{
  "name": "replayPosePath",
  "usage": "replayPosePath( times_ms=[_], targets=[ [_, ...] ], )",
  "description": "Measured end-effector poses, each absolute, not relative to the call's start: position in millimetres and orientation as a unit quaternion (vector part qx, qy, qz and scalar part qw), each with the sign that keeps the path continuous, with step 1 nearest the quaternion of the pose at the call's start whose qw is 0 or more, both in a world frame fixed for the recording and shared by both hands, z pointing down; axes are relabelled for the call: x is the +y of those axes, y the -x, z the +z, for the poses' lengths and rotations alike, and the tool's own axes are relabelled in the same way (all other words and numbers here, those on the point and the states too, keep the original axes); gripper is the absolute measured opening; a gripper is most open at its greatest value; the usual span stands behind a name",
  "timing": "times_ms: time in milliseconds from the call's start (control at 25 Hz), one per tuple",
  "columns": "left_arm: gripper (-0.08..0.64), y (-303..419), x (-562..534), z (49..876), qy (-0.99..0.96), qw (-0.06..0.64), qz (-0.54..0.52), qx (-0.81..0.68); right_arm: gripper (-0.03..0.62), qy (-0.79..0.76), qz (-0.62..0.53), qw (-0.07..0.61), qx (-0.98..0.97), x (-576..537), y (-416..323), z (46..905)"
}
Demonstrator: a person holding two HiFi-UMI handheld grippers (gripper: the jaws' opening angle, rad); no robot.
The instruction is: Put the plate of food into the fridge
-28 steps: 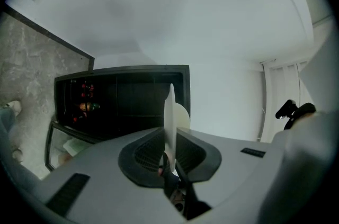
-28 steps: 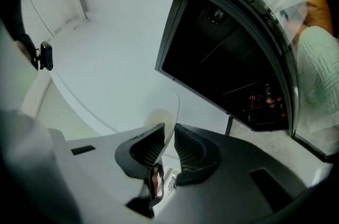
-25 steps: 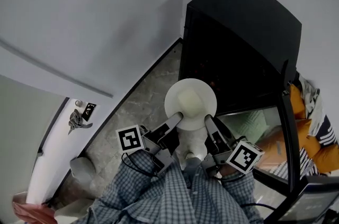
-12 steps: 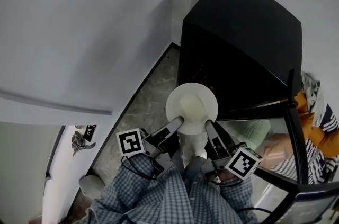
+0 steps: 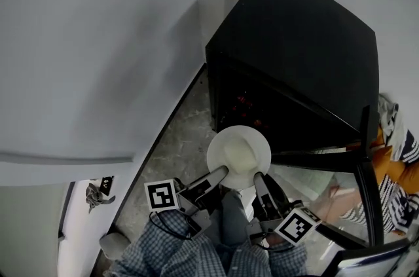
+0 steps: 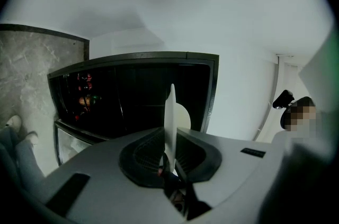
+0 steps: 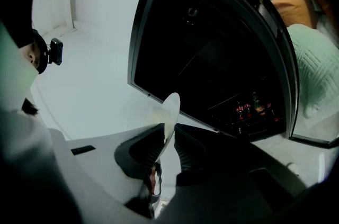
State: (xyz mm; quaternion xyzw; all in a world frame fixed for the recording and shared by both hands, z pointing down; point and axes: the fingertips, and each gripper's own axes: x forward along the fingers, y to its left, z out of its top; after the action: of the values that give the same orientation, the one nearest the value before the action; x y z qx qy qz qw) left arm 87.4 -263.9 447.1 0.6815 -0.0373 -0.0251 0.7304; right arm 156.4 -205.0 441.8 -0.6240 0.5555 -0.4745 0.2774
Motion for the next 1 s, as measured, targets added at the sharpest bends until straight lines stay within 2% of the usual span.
replayPosePath(
  times_ms=[1000],
  targets=[
    [0.038, -150, -302, 540, -0.691, 0.72, -0.013, -0.059, 0.066, 0.674, -0.454, 0.262, 0.521, -241, -225, 531]
  ],
)
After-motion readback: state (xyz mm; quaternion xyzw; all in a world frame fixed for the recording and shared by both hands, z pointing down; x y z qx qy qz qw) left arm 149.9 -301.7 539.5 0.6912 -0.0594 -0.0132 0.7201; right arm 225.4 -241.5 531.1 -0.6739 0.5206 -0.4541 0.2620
